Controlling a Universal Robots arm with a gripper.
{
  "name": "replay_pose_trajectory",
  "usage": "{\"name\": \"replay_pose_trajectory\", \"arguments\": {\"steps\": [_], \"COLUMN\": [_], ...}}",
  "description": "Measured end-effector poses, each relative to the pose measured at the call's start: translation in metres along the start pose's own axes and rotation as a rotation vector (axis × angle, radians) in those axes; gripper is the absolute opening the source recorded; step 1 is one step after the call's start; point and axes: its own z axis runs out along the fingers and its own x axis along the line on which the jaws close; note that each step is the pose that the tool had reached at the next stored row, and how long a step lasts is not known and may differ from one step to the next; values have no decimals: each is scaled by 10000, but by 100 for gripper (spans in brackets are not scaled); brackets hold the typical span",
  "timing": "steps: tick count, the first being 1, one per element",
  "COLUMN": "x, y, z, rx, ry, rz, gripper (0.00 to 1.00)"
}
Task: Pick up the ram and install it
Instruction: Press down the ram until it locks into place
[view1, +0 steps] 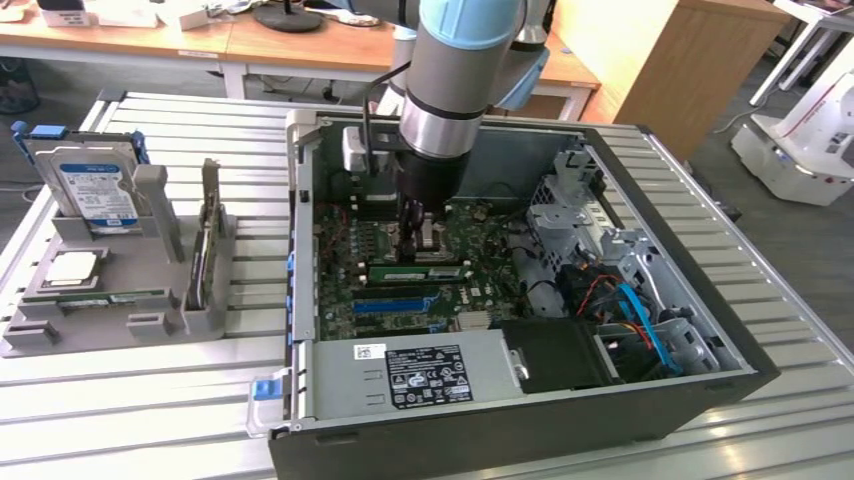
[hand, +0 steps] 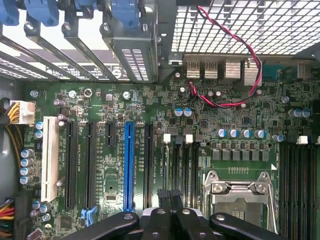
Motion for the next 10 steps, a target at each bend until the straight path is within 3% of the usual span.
{"name": "replay_pose_trajectory", "arguments": {"steps": [10], "x": [15], "y": [0], "z": [1], "rx": [-1], "ry": [1], "rz": [1], "gripper": [11]}}
